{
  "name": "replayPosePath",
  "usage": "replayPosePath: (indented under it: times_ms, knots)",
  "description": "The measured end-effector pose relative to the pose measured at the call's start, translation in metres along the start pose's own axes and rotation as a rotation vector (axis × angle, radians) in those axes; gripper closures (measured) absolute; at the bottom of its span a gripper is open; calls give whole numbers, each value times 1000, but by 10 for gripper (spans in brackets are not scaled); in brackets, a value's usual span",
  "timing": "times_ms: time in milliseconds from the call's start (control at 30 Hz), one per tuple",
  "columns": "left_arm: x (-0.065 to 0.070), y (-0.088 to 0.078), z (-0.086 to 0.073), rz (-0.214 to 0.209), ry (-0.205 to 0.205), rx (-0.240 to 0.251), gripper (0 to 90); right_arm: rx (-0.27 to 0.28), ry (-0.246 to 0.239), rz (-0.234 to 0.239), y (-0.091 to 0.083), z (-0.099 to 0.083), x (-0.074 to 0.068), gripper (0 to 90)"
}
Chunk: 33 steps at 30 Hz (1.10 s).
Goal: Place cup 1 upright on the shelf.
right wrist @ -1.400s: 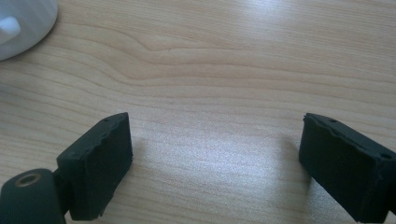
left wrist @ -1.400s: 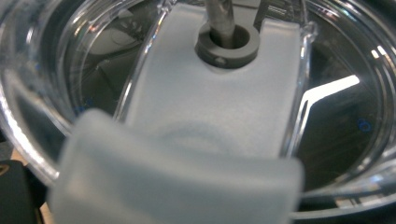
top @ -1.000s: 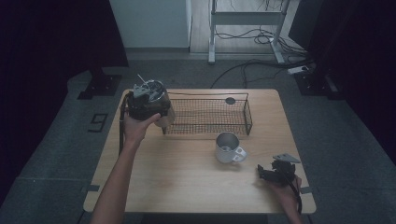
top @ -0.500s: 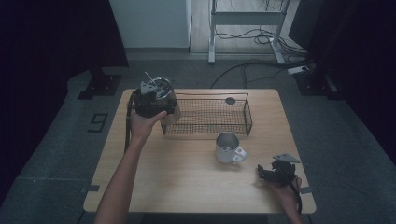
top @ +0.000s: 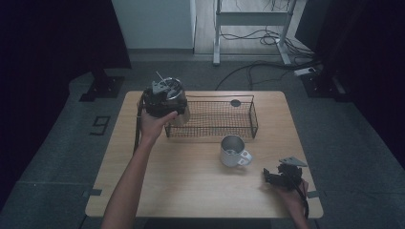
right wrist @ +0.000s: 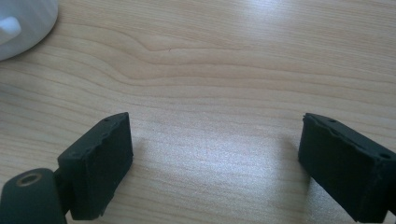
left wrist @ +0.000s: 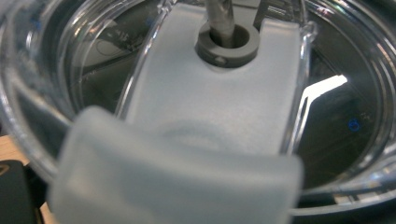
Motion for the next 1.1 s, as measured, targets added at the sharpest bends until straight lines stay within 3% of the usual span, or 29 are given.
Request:
replayPosePath:
  times_ms: [300, 1100]
  knots:
    - [6, 11, 6, -16, -7, 0, 40, 2, 2, 0, 0, 0, 0, 106]
    - [16, 36, 14, -1, 21, -22, 40, 5, 8, -8, -1, 0, 0, 127]
Point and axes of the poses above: each handheld gripper's, and its own axes: y roughly forward along the jaws, z roughly out of its top, x roughly to its right, the point moved 5 cm from there along y, roughly forward along the jaws, and after that the axes turned 10 degrees about -x, right-handed, at the moved point
